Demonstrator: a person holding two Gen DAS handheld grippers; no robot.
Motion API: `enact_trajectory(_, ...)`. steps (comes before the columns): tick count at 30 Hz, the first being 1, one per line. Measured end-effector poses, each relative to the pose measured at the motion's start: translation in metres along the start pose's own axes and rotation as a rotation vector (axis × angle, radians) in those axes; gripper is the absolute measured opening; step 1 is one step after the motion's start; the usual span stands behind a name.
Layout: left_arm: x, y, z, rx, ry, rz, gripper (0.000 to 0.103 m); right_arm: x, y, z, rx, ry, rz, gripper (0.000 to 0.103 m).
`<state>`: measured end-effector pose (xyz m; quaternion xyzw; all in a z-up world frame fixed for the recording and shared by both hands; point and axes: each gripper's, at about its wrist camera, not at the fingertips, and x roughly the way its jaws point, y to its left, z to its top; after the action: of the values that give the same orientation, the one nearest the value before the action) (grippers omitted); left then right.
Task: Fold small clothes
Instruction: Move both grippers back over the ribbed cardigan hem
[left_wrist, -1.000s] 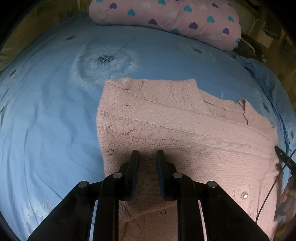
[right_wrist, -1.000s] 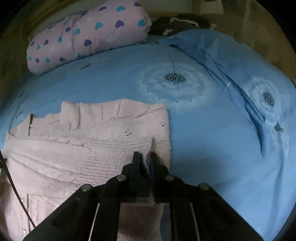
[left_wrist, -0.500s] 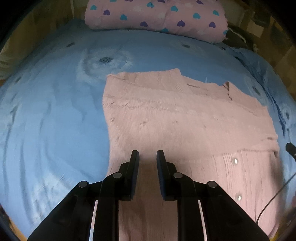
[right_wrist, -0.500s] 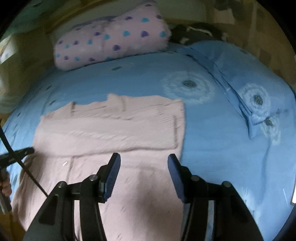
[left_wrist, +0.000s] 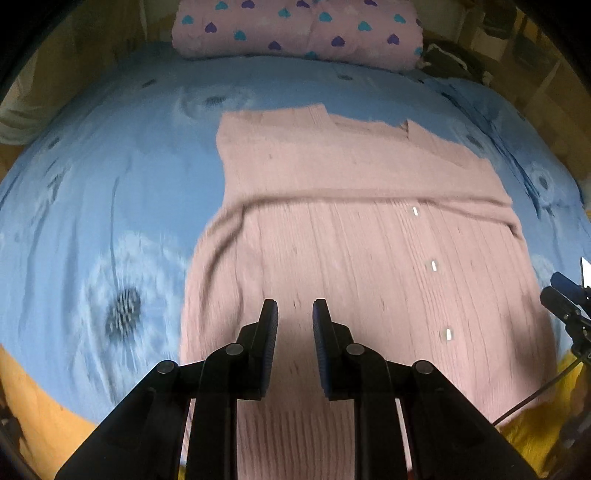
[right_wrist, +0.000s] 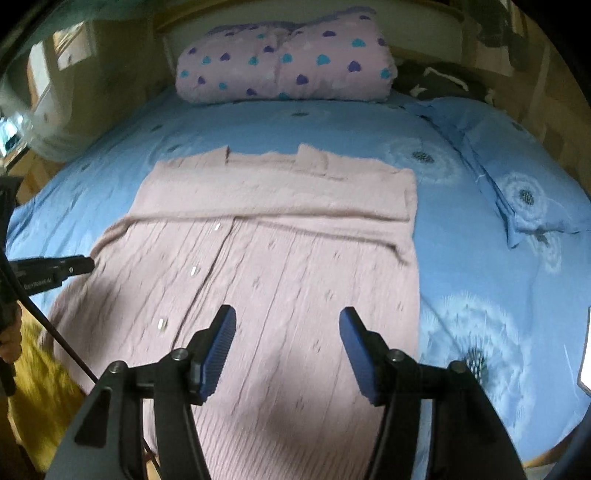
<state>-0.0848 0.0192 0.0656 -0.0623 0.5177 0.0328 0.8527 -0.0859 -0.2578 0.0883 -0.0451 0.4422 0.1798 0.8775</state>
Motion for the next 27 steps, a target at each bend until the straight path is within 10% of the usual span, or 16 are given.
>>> enact_trajectory(21,-0.022,-0.022,-0.098,0.113,0.068,-0.066,0.016,-0.021,0.048,-0.104,-0.173,0.107,0.004,0.073)
enact_trajectory(27,-0.026,-0.043,-0.116,0.236,0.054,-0.073,0.020,-0.015,0.067,-0.122,-0.297,0.104,-0.114,0.074)
